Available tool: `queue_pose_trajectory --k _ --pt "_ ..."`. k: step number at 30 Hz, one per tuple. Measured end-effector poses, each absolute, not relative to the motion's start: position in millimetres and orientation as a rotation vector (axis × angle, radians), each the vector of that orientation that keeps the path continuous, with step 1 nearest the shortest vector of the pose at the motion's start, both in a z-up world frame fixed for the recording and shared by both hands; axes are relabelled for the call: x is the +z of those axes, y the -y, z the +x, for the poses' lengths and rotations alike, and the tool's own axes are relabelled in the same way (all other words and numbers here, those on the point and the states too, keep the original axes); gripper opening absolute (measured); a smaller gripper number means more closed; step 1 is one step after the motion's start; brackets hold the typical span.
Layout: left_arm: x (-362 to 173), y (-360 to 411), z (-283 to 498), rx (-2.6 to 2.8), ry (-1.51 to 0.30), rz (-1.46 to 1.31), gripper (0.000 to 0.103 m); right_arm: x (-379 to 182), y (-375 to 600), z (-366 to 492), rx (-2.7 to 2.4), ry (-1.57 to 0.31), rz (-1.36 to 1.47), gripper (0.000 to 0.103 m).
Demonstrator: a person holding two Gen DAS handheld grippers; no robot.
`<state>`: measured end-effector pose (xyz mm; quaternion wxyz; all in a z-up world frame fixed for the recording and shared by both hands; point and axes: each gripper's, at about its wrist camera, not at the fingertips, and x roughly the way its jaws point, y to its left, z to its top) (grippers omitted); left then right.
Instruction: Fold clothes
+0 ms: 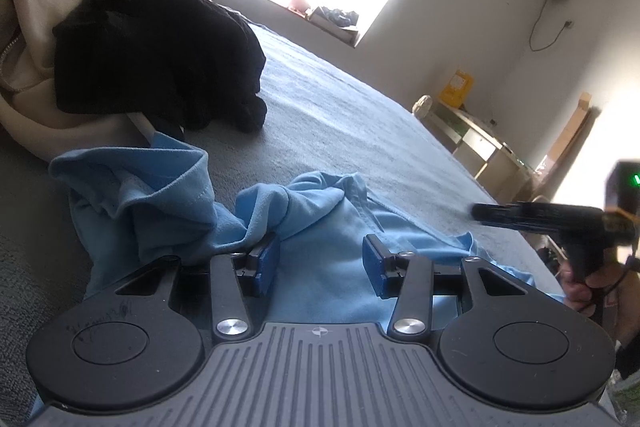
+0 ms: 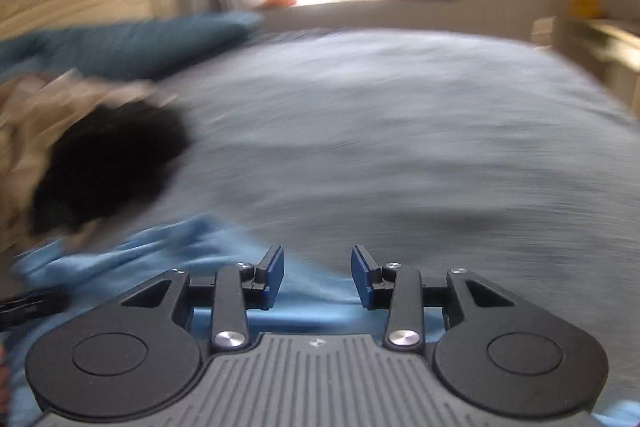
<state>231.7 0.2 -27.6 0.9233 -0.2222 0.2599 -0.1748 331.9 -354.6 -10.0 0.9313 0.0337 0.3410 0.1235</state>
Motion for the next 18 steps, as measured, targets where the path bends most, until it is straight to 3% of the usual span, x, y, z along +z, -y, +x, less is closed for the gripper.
queue_pose_trajectory --k 5,11,18 --pt "-29 -2 234 -0.366 -0.533 -0.473 0.046 -49 285 387 0.263 -0.928 -0.037 0.038" --pt "-30 -8 235 -0.36 -0.527 -0.509 0.046 -22 302 407 0.031 -0.771 0.022 0.039" --pt "-29 -14 234 -0.319 -0.513 -0.526 0.046 -14 301 362 0.151 -0.992 0.025 0.039"
